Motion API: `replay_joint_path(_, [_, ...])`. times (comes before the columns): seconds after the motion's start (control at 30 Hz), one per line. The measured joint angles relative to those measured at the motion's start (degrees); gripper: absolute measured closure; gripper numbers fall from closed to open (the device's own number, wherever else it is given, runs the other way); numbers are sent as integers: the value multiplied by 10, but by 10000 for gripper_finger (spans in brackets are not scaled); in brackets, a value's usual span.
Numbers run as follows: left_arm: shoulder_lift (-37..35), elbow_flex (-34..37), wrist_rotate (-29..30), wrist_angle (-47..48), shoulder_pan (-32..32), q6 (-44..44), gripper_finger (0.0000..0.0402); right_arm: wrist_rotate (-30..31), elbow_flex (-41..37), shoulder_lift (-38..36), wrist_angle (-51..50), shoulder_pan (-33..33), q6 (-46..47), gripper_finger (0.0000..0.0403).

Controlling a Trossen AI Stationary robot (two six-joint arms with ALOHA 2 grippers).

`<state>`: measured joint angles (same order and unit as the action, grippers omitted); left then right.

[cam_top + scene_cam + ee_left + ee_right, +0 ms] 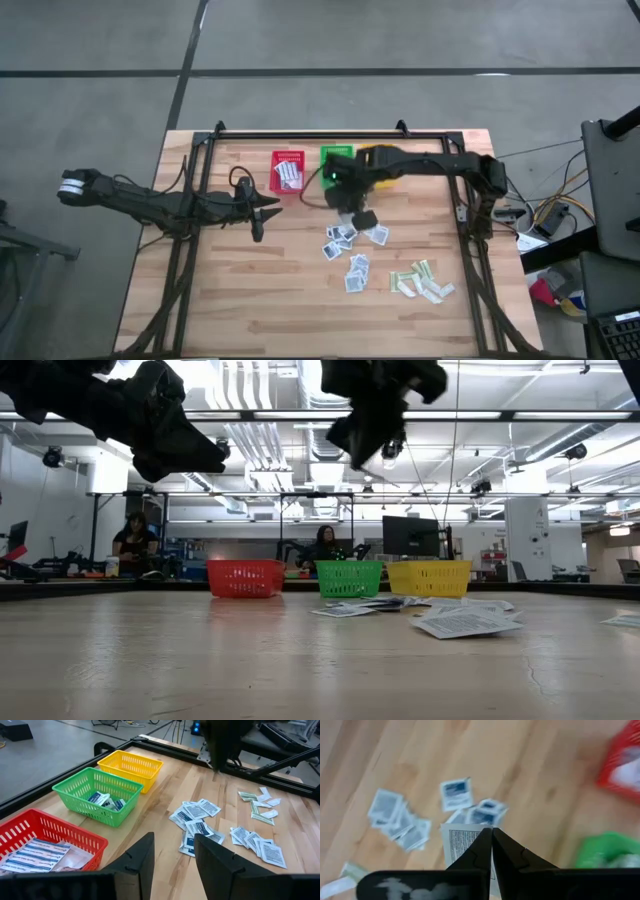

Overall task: Pick & Place First Aid Supplies
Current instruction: Put the alcohol pad into the green basket

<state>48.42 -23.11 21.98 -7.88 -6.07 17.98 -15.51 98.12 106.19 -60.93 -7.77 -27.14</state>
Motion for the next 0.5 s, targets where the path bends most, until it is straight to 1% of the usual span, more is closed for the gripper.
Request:
replay_joint_path(0.4, [0,0,0,0,0,0,268,1,133,7,35,-117,-43,395])
replay_joint_path(0.43, [0,0,0,0,0,0,268,-8,144,7,35,-126,-44,395])
replay_joint_path(0.5, [0,0,0,0,0,0,268,-47,164,7,35,-144,-45,395])
